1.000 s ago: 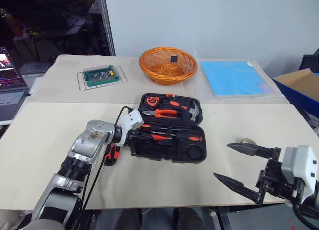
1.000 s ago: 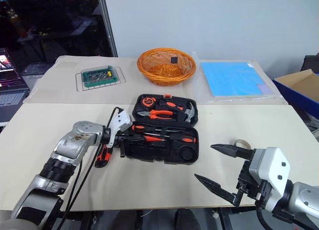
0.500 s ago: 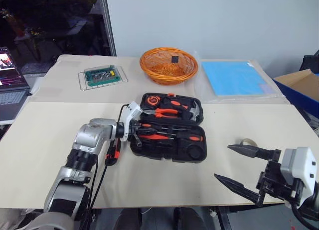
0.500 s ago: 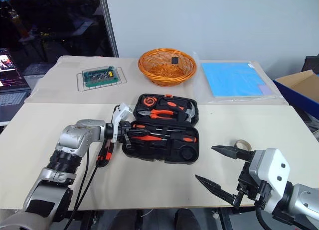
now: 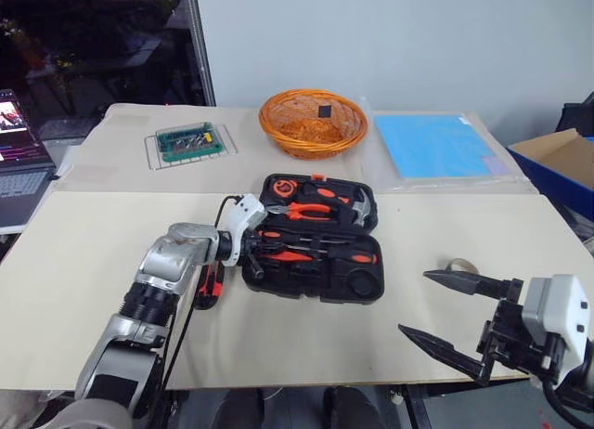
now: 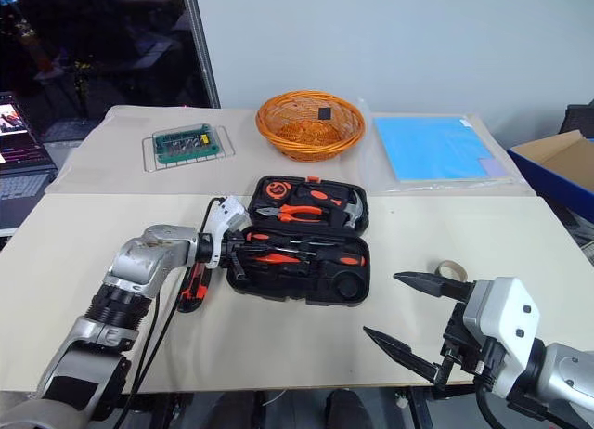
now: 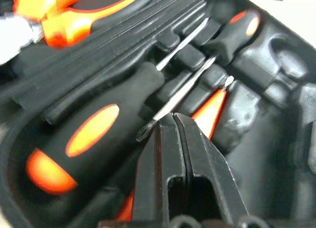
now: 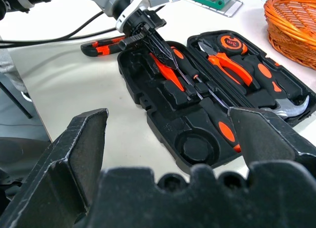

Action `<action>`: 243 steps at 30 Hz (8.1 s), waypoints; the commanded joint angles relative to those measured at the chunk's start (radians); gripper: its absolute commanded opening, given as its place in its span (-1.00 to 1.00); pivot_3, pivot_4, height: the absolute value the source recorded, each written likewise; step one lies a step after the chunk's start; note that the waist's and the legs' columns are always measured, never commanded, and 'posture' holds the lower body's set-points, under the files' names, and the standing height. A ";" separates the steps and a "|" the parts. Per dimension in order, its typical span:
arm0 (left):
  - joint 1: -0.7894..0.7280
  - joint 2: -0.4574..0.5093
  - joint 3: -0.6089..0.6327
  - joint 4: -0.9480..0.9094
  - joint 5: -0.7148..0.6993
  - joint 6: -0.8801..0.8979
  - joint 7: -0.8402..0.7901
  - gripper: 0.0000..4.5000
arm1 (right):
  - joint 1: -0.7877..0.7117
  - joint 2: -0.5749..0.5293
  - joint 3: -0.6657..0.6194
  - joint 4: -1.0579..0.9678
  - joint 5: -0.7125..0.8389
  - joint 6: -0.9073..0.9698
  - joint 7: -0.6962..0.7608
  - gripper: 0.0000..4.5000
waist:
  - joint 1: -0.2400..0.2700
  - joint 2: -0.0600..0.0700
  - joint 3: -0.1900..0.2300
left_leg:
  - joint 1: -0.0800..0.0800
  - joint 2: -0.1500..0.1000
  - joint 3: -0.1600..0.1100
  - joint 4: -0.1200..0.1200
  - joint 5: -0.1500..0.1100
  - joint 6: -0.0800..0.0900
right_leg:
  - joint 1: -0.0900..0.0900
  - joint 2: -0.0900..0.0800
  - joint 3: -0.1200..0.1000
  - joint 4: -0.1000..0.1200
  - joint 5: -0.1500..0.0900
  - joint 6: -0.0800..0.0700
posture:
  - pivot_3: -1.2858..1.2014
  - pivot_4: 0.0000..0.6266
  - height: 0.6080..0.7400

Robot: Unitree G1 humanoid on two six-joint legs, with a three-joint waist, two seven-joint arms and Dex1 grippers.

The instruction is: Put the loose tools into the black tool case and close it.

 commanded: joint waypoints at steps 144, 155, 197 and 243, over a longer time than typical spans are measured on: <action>0.157 0.059 0.154 -0.434 -0.319 -0.067 -0.188 -0.51 | 0.154 0.001 -0.194 -0.035 -0.011 0.165 -0.213 1.00 | 0.001 0.011 -0.010 | 0.001 0.000 0.001 0.000 -0.003 0.003 | 0.004 -0.003 -0.001 -0.005 -0.003 0.002 | 0.03 -0.52 1.00; 0.013 0.058 0.108 -0.616 -0.494 0.183 -0.101 1.00 | -0.208 -0.286 0.140 0.360 -0.170 0.470 -0.317 0.54 | -0.013 0.005 -0.003 | 0.004 -0.002 0.001 0.000 -0.003 0.003 | 0.008 -0.004 0.001 -0.007 -0.004 0.002 | 0.03 -0.52 1.00; 0.336 0.293 0.273 -0.743 -0.577 0.115 -0.108 1.00 | -0.972 -0.183 0.877 0.347 -0.322 0.586 -0.044 -0.99 | -0.017 0.004 0.003 | -0.007 0.002 -0.002 -0.001 -0.003 0.004 | -0.008 0.005 0.003 0.000 -0.003 0.000 | 0.03 -0.52 1.00; -0.288 -0.084 0.286 0.260 -0.228 0.290 0.587 1.00 | -1.281 0.318 0.531 1.056 -0.460 0.613 -0.526 0.93 | -0.031 0.002 0.003 | -0.012 0.000 -0.003 -0.002 0.001 0.003 | -0.012 0.006 0.004 0.000 0.009 0.000 | 0.03 -0.52 1.00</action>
